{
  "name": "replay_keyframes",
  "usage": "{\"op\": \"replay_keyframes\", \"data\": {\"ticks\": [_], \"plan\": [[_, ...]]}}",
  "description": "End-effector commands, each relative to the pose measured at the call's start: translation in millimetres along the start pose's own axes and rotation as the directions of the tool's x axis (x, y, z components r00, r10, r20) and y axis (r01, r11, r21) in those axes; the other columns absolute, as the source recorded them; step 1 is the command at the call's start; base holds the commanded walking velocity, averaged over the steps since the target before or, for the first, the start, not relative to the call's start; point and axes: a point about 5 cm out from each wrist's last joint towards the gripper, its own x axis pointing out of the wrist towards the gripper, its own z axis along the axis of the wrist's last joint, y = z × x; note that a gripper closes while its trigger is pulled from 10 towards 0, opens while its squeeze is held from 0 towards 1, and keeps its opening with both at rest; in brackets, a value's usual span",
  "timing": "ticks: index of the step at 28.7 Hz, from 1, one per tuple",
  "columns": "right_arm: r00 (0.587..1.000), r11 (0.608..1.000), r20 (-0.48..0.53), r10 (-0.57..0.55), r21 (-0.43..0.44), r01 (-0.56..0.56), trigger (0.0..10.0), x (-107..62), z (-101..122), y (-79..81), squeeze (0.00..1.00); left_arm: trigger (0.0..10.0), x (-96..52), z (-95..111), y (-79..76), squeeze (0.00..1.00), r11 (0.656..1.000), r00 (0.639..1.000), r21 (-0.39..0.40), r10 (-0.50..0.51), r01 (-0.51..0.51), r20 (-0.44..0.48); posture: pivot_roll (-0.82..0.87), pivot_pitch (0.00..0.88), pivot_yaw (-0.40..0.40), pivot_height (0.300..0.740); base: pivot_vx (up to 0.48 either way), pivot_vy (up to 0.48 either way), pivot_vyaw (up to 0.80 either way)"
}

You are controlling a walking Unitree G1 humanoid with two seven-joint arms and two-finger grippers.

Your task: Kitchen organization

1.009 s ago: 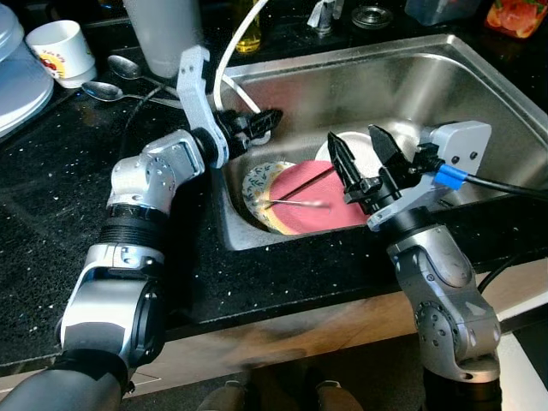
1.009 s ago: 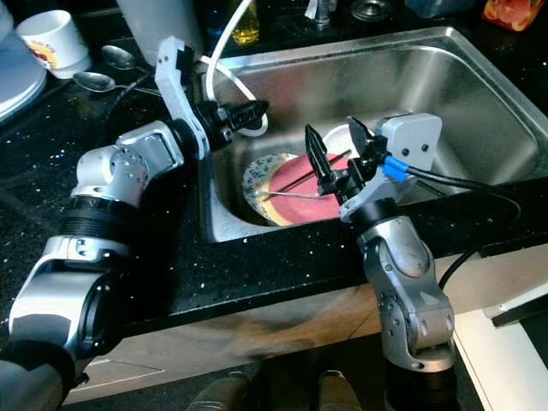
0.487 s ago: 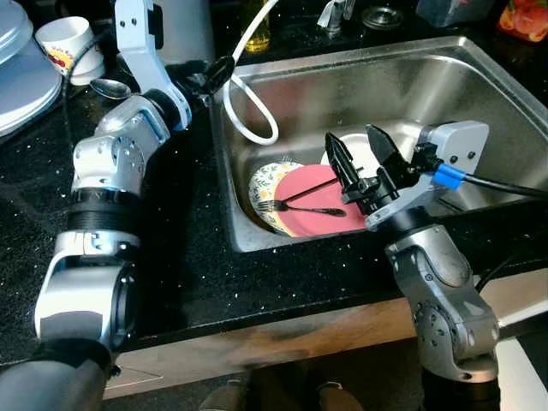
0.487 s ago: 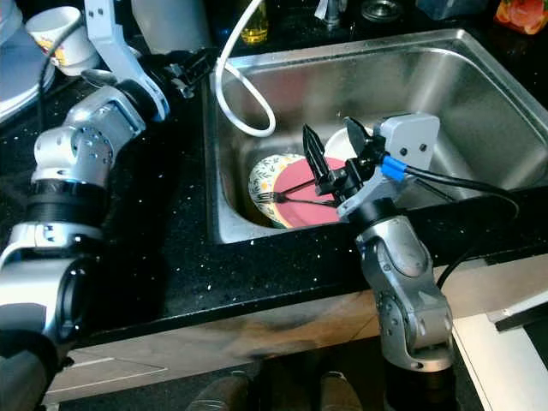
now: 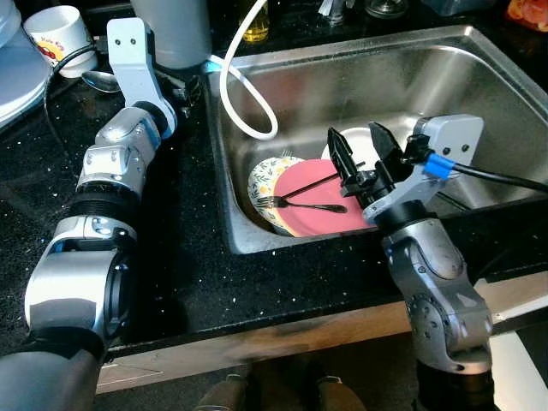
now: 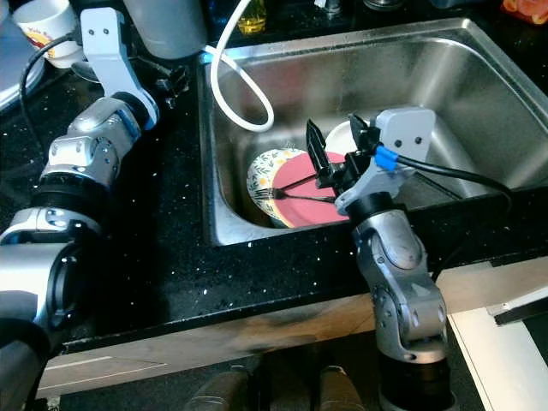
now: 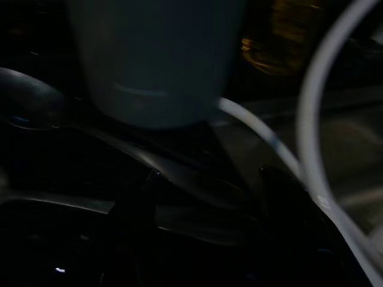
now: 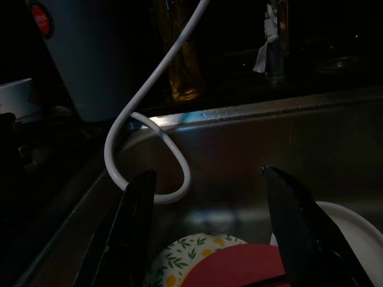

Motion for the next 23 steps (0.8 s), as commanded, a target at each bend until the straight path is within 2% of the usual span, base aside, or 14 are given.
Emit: {"op": "replay_keyframes", "data": {"ticks": [1,7,8,11,13,14,15,16,17,20,22,23], "plan": [[1.0,1.0,-0.022,-0.008,0.015,0.008,10.0,-7.1,-1.8,0.9,0.0,10.0,-0.1,4.7,9.1,0.0,0.998,0.999,0.039,0.039,-0.04,0.018,0.05,0.36,0.108,0.74,0.0,0.0,0.0],[0.999,1.0,-0.024,-0.021,0.01,0.021,10.0,-11.8,-0.5,1.8,0.0,10.0,1.2,7.4,12.0,0.0,0.998,0.999,0.04,0.045,-0.046,0.022,0.04,0.366,0.116,0.74,0.0,0.0,0.0],[0.999,1.0,-0.023,-0.03,0.006,0.03,10.0,-15.4,1.3,3.4,0.0,10.0,1.2,9.4,16.6,0.0,0.999,0.999,0.008,0.042,-0.042,0.003,0.03,0.363,0.127,0.74,0.0,0.0,0.0],[0.999,0.999,-0.023,-0.034,0.004,0.034,10.0,-17.1,2.5,3.7,0.0,10.0,0.8,10.2,20.4,0.0,0.998,0.998,-0.01,0.06,-0.06,-0.009,0.02,0.361,0.131,0.74,0.0,0.0,0.0],[0.999,0.999,-0.022,-0.045,-0.004,0.045,10.0,-20.0,4.9,2.0,0.0,10.0,-1.1,5.9,28.9,0.0,0.99,0.991,-0.077,0.109,-0.114,-0.075,0.02,0.358,0.136,0.74,0.0,0.0,0.0],[0.999,0.999,-0.022,-0.045,-0.004,0.045,10.0,-20.0,4.9,2.0,0.0,10.0,-1.1,5.9,28.9,0.0,0.99,0.991,-0.077,0.109,-0.114,-0.075,0.02,0.358,0.136,0.74,0.0,0.0,0.0],[0.998,0.999,-0.024,-0.052,-0.008,0.051,10.0,-21.3,5.8,0.8,0.0,10.0,-2.8,-0.4,33.0,0.0,0.982,0.982,-0.113,0.136,-0.151,-0.131,0.02,0.358,0.137,0.74,0.0,0.0,0.0],[0.998,0.999,-0.024,-0.052,-0.008,0.051,10.0,-21.3,5.8,0.8,0.0,10.0,-2.8,-0.4,33.0,0.0,0.982,0.982,-0.113,0.136,-0.151,-0.131,0.02,0.358,0.137,0.74,0.0,0.0,0.0],[0.998,0.998,-0.027,-0.058,-0.013,0.058,10.0,-22.6,6.7,-1.0,0.0,10.0,-5.8,-11.8,35.9,0.0,0.97,0.966,-0.171,0.134,-0.174,-0.222,0.02,0.356,0.139,0.74,0.0,0.0,0.0],[0.998,0.998,-0.029,-0.061,-0.015,0.061,10.0,-23.1,6.5,-2.0,0.0,10.0,-7.2,-21.6,31.9,0.0,0.973,0.953,-0.181,0.086,-0.143,-0.291,0.02,0.352,0.141,0.74,0.0,0.0,0.0],[0.998,0.998,-0.029,-0.061,-0.015,0.061,10.0,-23.1,6.5,-2.0,0.0,10.0,-7.2,-21.6,31.9,0.0,0.973,0.953,-0.181,0.086,-0.143,-0.291,0.02,0.352,0.141,0.74,0.0,0.0,0.0],[0.998,0.998,-0.03,-0.062,-0.016,0.062,10.0,-23.2,6.2,-2.3,0.0,10.0,-7.0,-27.0,24.8,0.0,0.975,0.946,-0.2,0.023,-0.092,-0.323,0.03,0.35,0.139,0.74,0.0,0.0,0.0]]}}
